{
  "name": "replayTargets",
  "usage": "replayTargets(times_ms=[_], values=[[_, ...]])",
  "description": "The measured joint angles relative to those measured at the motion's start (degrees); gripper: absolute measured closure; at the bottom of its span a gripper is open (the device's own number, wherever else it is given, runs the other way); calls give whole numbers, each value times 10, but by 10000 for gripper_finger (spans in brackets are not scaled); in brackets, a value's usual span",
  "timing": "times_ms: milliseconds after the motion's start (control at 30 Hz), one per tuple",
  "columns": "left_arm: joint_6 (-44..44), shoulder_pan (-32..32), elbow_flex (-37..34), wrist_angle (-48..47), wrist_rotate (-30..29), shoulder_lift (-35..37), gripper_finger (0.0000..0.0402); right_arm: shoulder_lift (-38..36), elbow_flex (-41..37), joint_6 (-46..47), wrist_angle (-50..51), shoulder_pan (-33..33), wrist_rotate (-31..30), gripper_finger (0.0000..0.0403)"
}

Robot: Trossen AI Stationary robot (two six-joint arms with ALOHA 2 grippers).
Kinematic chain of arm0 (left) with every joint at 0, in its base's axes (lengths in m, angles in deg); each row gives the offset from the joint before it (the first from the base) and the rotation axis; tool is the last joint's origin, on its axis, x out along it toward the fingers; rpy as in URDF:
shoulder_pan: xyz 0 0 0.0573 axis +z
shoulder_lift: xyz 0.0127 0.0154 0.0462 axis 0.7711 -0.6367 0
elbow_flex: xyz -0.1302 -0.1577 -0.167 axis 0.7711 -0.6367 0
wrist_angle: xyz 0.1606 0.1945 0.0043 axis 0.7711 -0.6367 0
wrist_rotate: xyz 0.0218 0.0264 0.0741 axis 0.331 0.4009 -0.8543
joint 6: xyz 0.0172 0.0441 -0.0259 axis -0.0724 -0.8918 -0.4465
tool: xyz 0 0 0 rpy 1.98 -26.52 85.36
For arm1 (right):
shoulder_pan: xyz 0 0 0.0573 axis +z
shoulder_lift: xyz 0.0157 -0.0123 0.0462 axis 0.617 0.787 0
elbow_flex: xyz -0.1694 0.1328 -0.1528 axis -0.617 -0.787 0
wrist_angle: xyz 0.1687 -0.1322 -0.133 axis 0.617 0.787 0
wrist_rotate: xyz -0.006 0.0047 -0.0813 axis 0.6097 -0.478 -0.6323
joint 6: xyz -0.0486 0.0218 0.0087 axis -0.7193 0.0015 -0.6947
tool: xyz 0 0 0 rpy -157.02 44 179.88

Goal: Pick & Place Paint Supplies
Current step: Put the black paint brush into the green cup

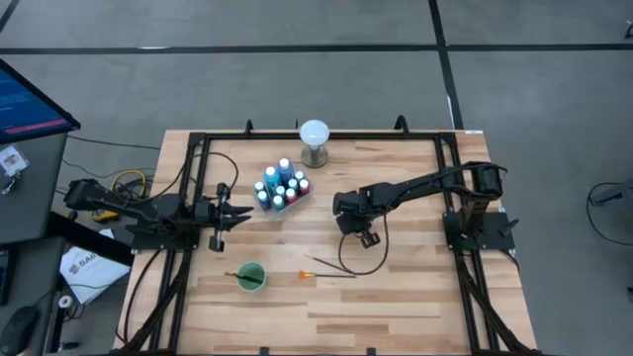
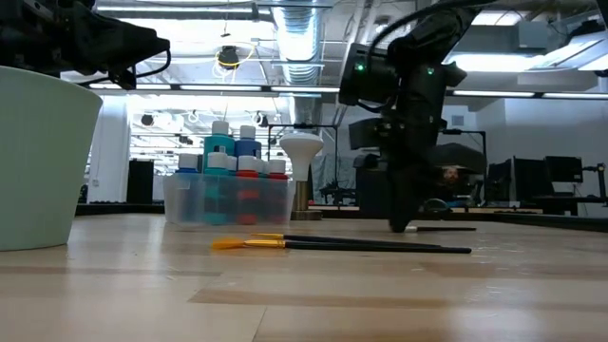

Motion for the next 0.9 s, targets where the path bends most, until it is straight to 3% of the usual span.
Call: replayTargets(times_ms=[400, 700, 900], values=[[0, 0, 0, 2, 0, 0, 401, -87, -2, 257, -183, 24, -5, 402], [0, 0, 0, 6, 0, 0, 401, -168, -1, 417, -334, 65, -99, 402], [0, 0, 0, 9, 0, 0, 401, -176, -1, 433, -447, 107, -184, 402]])
